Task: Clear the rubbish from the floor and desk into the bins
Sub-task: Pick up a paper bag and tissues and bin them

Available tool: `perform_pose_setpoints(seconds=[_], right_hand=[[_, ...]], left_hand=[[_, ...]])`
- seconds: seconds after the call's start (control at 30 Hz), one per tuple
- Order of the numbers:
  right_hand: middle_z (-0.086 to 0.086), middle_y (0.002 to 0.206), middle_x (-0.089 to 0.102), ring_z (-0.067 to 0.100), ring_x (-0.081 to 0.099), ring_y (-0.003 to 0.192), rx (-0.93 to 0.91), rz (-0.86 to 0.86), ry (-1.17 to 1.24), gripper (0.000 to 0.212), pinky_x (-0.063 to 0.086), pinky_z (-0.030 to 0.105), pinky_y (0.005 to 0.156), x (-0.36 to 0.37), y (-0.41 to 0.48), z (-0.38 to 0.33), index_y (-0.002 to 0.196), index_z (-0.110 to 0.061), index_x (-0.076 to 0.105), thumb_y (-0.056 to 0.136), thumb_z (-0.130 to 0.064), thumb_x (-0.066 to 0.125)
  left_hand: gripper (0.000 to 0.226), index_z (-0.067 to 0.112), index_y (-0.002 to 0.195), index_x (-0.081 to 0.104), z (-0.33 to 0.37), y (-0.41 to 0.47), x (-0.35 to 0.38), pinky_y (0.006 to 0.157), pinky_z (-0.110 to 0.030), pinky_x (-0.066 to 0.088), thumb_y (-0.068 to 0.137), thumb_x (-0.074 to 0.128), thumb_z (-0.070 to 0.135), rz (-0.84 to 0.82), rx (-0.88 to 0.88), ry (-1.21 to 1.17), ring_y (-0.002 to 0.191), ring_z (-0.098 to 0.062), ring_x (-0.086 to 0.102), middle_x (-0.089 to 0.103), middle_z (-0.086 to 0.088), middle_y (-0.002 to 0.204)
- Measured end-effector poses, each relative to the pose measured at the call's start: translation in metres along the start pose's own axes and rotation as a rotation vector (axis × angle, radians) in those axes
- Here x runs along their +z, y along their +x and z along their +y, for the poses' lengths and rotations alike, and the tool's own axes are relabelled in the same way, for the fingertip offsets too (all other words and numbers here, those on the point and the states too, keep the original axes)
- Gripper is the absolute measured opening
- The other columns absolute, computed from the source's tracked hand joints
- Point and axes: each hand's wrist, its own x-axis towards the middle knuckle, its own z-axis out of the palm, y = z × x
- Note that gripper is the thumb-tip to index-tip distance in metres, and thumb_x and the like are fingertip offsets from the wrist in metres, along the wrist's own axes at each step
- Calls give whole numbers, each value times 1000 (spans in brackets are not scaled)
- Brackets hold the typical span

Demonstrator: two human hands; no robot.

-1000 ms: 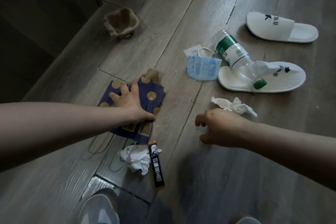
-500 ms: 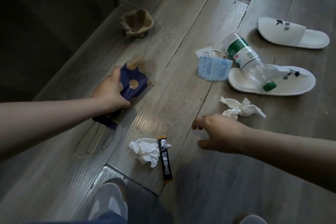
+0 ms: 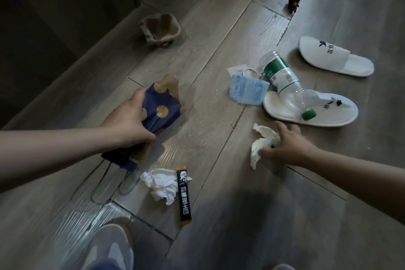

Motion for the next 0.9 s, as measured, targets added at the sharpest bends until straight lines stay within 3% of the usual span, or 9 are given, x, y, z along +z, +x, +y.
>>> perform_pose_setpoints(seconds=[0.07, 0.17, 0.33, 0.47, 0.57, 0.73, 0.9], right_hand=[[14, 147, 23, 31, 43, 130, -26, -52, 129, 105, 38, 33, 102, 6, -1, -7, 152, -33, 14, 70, -55, 75], [11, 151, 19, 28, 27, 142, -172, -66, 139, 105, 31, 34, 109, 17, -9, -30, 152, -37, 6, 73, -54, 74], [6, 151, 21, 26, 31, 138, -397, -35, 108, 106, 33, 35, 111, 38, -24, -64, 152, -32, 9, 71, -54, 73], [4, 158, 1, 33, 19, 143, -390, -8, 117, 119, 29, 41, 112, 41, -21, -74, 150, -40, -4, 65, -58, 77], [1, 157, 1, 30, 23, 141, -387, -34, 121, 127, 33, 40, 112, 45, -16, -87, 151, -39, -7, 58, -62, 78], [-2, 159, -6, 25, 12, 144, -465, -75, 118, 124, 29, 39, 113, 76, -41, -125, 152, -31, -7, 64, -60, 76], [0, 159, -18, 28, 3, 145, -497, -94, 47, 122, 22, 39, 114, 99, -61, -154, 153, -25, -7, 68, -62, 72]], left_hand=[[111, 31, 142, 15, 0, 1, 0, 70, -36, 49, 57, 85, 21, -1, -3, 1, 87, -19, 53, 47, -1, 115], [112, 32, 143, 13, -5, 0, -2, 71, -36, 50, 58, 86, 22, -9, 5, -6, 90, -19, 54, 49, -6, 122], [110, 31, 143, 14, -16, -4, -12, 76, -40, 51, 61, 85, 20, -7, -38, -41, 92, -19, 54, 48, -3, 118], [110, 30, 144, 12, -28, -7, -15, 64, -28, 46, 62, 85, 17, -12, -75, -89, 85, -12, 51, 42, 3, 110], [111, 31, 143, 11, -34, -11, -14, 59, -21, 40, 61, 86, 19, -12, -92, -72, 76, -4, 45, 39, 6, 107], [111, 32, 143, 11, -39, -15, -14, 69, -31, 46, 62, 85, 19, -18, -93, -74, 91, -14, 50, 40, 4, 111], [111, 34, 143, 10, -45, -16, -17, 73, -36, 50, 61, 84, 21, -11, -126, -44, 90, -17, 52, 42, 2, 110]])
